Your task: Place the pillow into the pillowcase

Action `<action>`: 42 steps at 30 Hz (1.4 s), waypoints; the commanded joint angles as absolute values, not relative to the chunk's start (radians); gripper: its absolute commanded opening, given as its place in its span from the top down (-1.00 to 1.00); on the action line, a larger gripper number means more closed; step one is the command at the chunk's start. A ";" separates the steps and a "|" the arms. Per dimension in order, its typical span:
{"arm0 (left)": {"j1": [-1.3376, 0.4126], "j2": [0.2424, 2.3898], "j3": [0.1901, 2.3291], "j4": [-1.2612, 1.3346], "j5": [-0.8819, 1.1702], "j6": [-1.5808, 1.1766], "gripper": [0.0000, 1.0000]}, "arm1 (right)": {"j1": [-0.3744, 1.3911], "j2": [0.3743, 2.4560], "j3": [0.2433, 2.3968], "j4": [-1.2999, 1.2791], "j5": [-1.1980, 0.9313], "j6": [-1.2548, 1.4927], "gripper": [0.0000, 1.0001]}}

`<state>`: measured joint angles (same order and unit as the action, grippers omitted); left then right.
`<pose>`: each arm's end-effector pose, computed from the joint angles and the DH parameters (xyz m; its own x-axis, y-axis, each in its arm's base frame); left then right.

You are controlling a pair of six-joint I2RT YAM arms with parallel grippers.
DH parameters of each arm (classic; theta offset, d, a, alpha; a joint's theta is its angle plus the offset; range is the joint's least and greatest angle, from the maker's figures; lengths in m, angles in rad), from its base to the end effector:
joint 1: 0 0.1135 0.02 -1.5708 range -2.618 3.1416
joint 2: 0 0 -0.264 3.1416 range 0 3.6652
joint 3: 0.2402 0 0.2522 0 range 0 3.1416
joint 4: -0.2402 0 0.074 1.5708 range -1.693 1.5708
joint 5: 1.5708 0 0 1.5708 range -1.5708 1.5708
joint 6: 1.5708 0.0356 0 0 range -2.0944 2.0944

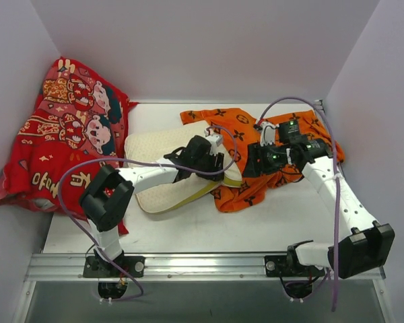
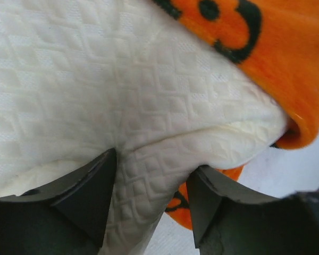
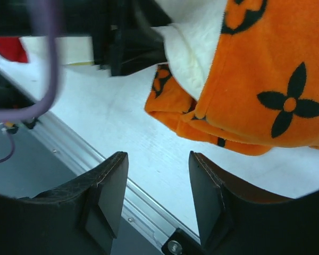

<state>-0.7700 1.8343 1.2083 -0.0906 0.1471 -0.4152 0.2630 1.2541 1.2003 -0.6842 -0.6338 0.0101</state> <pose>0.2870 -0.2855 0.2017 -0.7412 0.1630 -0.6511 0.5125 0.7638 -0.3923 0.2471 0.0884 0.3420 -0.6560 -0.1682 -0.7358 -0.6259 0.6659 0.4059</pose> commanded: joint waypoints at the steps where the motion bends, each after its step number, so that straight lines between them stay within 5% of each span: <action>1: -0.772 1.749 1.230 -0.141 0.198 -0.448 -0.25 | 0.333 1.360 1.210 -0.703 -0.408 0.044 0.02; 8: -0.689 1.565 1.220 -0.340 0.152 -0.331 -0.46 | 0.400 1.489 1.262 -0.618 -0.175 0.115 -0.02; 14: -0.600 1.485 1.121 -0.405 0.117 -0.273 -0.47 | 0.416 1.560 1.313 -0.618 -0.075 0.127 0.15; 21: -0.561 1.522 1.037 -0.354 0.126 -0.250 -0.44 | 0.445 1.629 1.365 -0.672 -0.086 0.089 0.31; 26: -0.552 1.557 1.025 -0.322 0.138 -0.253 -0.45 | 0.449 1.704 1.422 -0.709 -0.153 0.065 0.14; 29: -0.548 1.569 1.022 -0.314 0.150 -0.259 -0.43 | 0.451 1.729 1.440 -0.718 -0.152 0.054 0.34; 30: -0.546 1.575 1.020 -0.314 0.156 -0.262 -0.40 | 0.449 1.742 1.453 -0.719 -0.149 0.052 0.61; 33: -0.543 1.586 1.022 -0.308 0.169 -0.268 -0.30 | 0.451 1.744 1.474 -0.730 -0.173 0.058 0.95; 39: -0.541 1.600 1.006 -0.265 0.193 -0.296 0.10 | 0.466 1.718 1.511 -0.733 -0.303 0.069 1.00; 42: -0.531 1.601 0.996 -0.221 0.250 -0.334 0.60 | 0.472 1.729 1.526 -0.715 -0.475 0.104 1.00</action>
<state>-0.5449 1.5902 1.0073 -0.2977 0.1883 -0.3004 0.4507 1.7523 1.4822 -0.7006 -0.2844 0.0757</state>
